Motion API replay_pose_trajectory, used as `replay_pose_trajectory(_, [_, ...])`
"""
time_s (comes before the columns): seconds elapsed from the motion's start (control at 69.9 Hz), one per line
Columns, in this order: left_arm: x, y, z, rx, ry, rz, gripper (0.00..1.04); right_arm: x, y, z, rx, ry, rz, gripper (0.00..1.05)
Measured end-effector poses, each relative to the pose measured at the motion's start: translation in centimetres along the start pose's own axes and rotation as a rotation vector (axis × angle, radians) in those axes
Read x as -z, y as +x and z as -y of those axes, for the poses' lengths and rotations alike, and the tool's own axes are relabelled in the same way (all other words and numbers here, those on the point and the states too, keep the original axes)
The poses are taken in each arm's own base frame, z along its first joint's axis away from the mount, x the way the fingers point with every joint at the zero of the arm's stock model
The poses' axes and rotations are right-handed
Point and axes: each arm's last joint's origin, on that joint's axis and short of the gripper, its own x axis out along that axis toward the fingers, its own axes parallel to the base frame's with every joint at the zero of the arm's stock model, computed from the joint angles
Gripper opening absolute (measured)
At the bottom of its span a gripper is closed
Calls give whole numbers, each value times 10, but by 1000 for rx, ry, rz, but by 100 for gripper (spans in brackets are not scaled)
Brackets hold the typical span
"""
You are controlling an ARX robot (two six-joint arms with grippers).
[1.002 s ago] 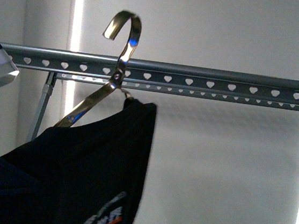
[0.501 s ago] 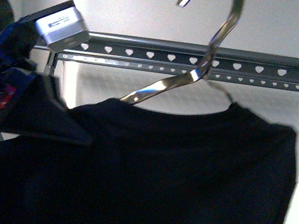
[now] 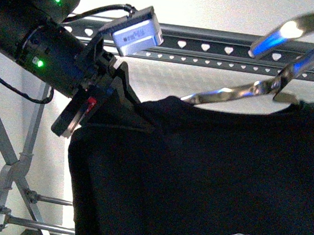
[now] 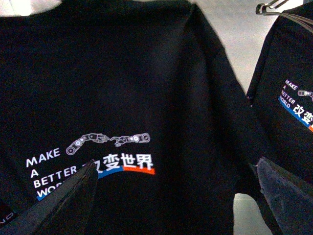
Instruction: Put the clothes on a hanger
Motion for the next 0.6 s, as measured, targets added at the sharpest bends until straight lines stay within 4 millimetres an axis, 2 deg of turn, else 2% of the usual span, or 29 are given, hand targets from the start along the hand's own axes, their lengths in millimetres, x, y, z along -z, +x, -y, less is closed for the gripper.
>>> replay_pose_trajectory(0.157, [4, 2, -5, -34, 63, 3, 5, 0, 0, 0, 0, 0, 0, 97])
replay_pose_trajectory(0.286, [1, 2, -10, -60, 104, 31, 5, 0, 0, 0, 0, 0, 0, 97])
replay_pose_trajectory(0.601, [-10, 7, -6, -26, 96, 80, 5, 0, 0, 0, 0, 0, 0, 97])
